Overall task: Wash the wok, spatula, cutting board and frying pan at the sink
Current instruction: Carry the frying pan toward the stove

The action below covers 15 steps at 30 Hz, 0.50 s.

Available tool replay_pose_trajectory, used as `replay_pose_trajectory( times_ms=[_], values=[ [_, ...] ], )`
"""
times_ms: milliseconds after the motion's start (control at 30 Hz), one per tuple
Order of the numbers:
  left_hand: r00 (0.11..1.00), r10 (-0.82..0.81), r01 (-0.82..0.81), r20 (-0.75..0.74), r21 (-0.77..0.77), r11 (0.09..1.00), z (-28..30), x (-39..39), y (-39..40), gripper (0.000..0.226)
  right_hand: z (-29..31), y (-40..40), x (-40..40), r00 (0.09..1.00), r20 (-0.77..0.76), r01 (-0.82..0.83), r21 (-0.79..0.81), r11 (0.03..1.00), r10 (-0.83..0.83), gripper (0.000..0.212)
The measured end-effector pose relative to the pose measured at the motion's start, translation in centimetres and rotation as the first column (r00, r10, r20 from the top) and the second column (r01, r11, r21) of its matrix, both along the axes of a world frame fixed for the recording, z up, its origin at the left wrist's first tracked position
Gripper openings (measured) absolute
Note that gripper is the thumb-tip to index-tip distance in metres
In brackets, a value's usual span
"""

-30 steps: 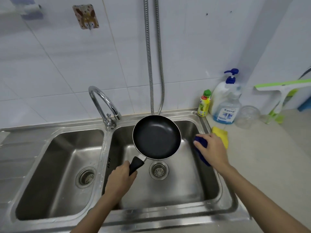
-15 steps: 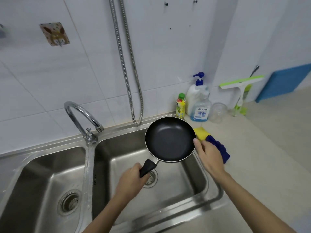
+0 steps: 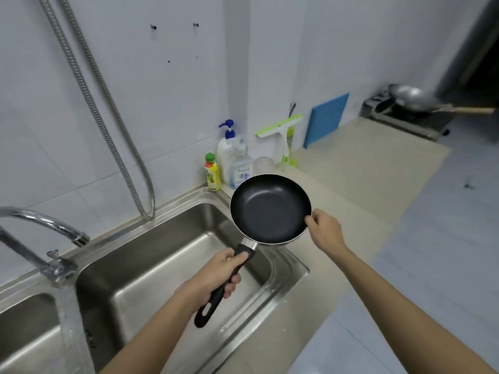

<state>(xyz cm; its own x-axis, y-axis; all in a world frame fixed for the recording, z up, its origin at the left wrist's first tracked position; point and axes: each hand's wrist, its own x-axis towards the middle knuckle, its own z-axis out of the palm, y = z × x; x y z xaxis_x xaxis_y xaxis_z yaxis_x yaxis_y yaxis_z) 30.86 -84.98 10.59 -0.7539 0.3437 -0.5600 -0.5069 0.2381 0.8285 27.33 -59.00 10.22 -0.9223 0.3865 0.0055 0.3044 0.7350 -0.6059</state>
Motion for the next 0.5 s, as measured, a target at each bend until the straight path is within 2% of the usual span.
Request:
replay_pose_trajectory(
  times_ms=[133, 333, 400, 500],
  values=[
    [0.983, -0.16, 0.16, -0.091, -0.013, 0.987, 0.0, -0.5, 6.4, 0.029, 0.4, 6.8, 4.1, 0.986, 0.065, 0.153, 0.028, 0.988, -0.155, 0.029],
    [0.908, -0.392, 0.394, -0.15, -0.02, 0.919, 0.5, 0.5, 17.8, 0.034, 2.0, 17.1, 11.5, 0.922, 0.025, 0.386, 0.01, 0.922, -0.386, 0.032],
    [0.879, -0.444, 0.444, -0.173, -0.039, 0.895, 0.8, 1.1, 22.1, 0.037, 2.4, 20.7, 14.0, 0.89, 0.005, 0.456, -0.055, 0.888, -0.457, 0.032],
    [0.835, -0.51, 0.513, -0.207, -0.046, 0.857, 0.8, 1.5, 29.0, 0.036, 2.5, 26.1, 17.1, 0.829, -0.029, 0.528, -0.293, 0.797, -0.559, 0.037]
  ],
)
